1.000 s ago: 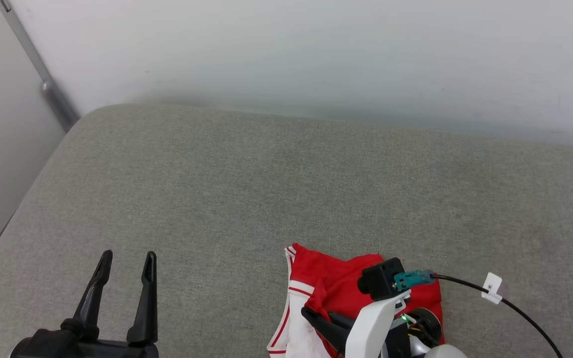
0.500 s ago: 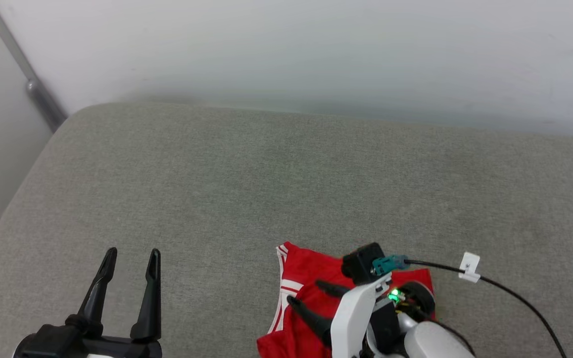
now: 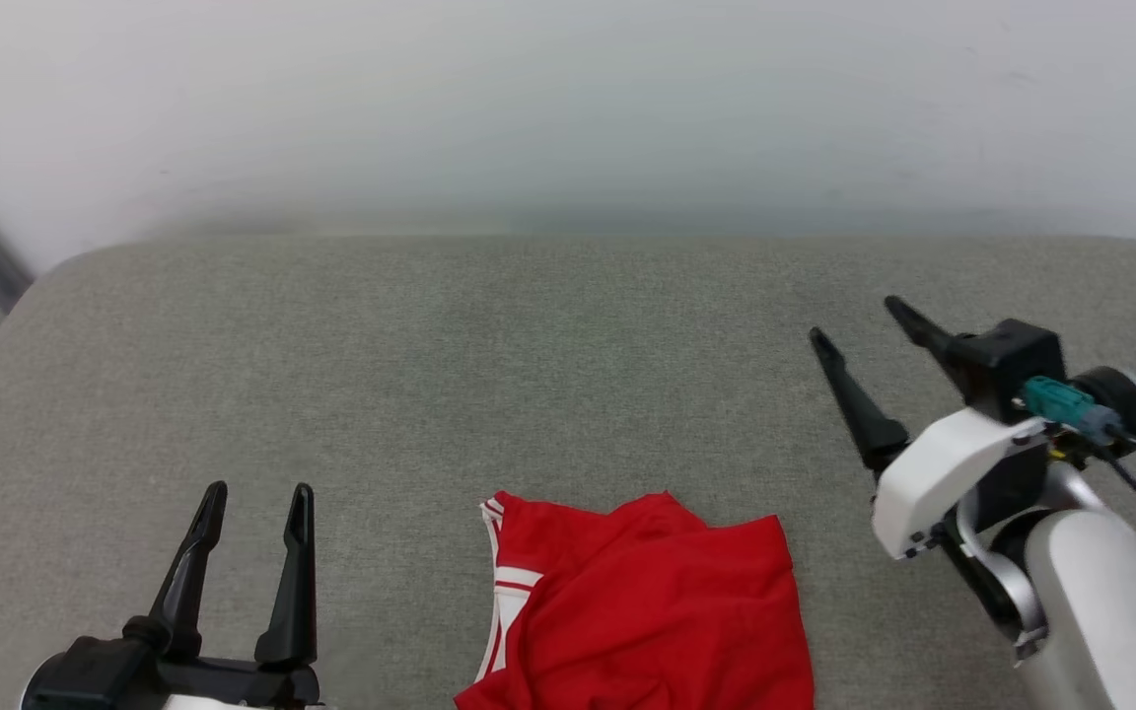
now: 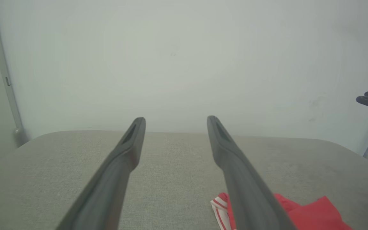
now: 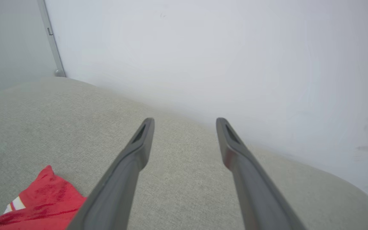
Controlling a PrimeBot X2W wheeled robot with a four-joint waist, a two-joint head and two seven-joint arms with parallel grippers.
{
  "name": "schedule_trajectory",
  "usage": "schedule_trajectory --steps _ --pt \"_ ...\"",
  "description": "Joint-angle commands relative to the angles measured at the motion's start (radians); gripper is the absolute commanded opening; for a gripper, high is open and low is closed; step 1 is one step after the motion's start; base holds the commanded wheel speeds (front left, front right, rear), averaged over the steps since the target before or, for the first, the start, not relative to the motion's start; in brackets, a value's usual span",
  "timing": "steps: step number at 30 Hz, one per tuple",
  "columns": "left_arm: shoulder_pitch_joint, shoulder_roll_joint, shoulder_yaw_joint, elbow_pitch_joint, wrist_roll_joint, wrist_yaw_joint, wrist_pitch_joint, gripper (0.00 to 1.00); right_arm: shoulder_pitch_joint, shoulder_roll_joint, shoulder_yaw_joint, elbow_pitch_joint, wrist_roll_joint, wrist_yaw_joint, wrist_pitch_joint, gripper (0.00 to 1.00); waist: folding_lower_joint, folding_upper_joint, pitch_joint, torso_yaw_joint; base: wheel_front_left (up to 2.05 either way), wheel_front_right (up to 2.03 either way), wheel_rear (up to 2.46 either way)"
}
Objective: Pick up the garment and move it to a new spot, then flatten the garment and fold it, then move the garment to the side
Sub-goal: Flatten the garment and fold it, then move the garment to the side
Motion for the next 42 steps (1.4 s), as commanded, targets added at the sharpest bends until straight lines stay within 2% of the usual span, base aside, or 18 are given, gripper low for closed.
schedule_trajectory --steps 1,3,7,13,21,30,34,37,40,42 --pt "-0.019 -0.002 -0.002 -0.002 0.001 -0.001 -0.002 1.00 0.011 -0.009 -0.012 -0.012 -0.016 0.000 -0.018 1.00 0.0000 -0.0001 0.006 -0.012 0.00 0.00 0.00" --pt "-0.019 -0.004 -0.003 -0.001 0.004 -0.001 -0.002 1.00 0.036 -0.032 -0.067 -0.035 -0.047 -0.001 -0.060 1.00 0.0000 -0.0001 0.011 -0.025 0.00 0.00 0.00" --pt "-0.030 -0.005 -0.009 0.002 0.007 -0.001 -0.002 1.00 0.106 -0.038 -0.172 -0.093 -0.070 0.000 -0.138 1.00 0.0000 -0.0001 0.023 -0.042 0.00 0.00 0.00" --pt "-0.026 -0.006 -0.012 0.003 0.008 -0.001 -0.002 1.00 0.237 0.017 -0.280 -0.192 -0.086 0.000 -0.234 1.00 0.0000 -0.0001 0.035 -0.058 0.00 0.00 0.00" --pt "-0.010 -0.009 -0.017 0.007 0.007 -0.001 -0.002 1.00 0.339 0.097 -0.292 -0.251 -0.113 0.000 -0.291 1.00 0.0000 -0.0001 0.037 -0.063 0.00 0.00 0.00" --pt "-0.025 -0.006 -0.034 0.009 0.010 -0.001 -0.002 1.00 0.351 0.130 -0.296 -0.263 -0.121 0.000 -0.294 1.00 0.0000 -0.0001 0.048 -0.054 0.00 0.00 0.00" --pt "-0.029 -0.005 -0.035 0.011 0.010 -0.001 -0.002 1.00 0.355 0.125 -0.299 -0.269 -0.114 0.000 -0.274 1.00 0.0000 -0.0001 0.050 -0.047 0.00 0.00 0.00" --pt "-0.033 -0.006 -0.038 0.010 0.011 -0.001 -0.002 1.00 0.360 0.101 -0.276 -0.280 -0.089 0.000 -0.210 1.00 0.0000 -0.0001 0.054 -0.040 0.00 0.00 0.00" --pt "-0.034 -0.005 -0.040 0.010 0.011 -0.001 -0.002 1.00 0.370 0.066 -0.227 -0.298 -0.040 0.000 -0.072 1.00 0.0000 -0.0001 0.061 -0.034 0.00 0.00 0.00" --pt "-0.036 -0.005 -0.040 0.009 0.010 -0.001 -0.002 1.00 0.381 0.042 -0.191 -0.315 0.015 0.000 0.066 1.00 0.0000 -0.0001 0.070 -0.030 0.00 0.00 0.00"
